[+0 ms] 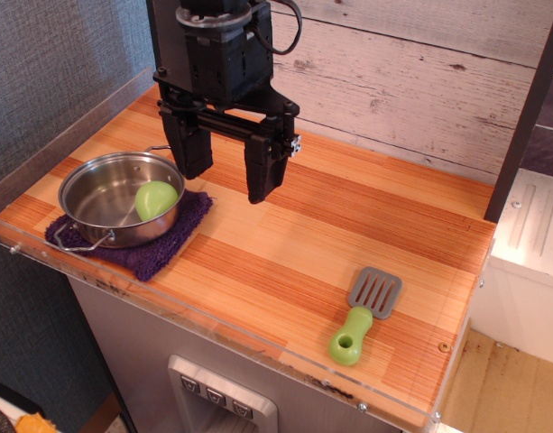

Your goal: Place the lime to the right of the metal pot.

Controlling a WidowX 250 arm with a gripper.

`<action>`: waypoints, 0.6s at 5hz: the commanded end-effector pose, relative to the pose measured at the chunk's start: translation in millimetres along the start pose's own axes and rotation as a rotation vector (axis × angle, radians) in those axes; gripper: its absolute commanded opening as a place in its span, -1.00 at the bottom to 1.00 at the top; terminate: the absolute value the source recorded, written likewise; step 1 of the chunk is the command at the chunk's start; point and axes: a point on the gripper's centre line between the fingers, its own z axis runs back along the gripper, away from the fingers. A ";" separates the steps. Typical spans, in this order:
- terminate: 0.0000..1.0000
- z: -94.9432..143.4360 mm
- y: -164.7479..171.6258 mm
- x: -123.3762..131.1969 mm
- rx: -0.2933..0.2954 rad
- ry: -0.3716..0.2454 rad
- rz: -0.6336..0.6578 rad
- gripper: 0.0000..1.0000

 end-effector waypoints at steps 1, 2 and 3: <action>-1.00 0.0 0.0 0.0 0.000 0.000 0.000 1.00; -1.00 -5.8 27.6 -1.8 -0.010 0.013 0.036 1.00; -1.00 -7.4 65.0 -2.2 0.013 0.013 0.066 1.00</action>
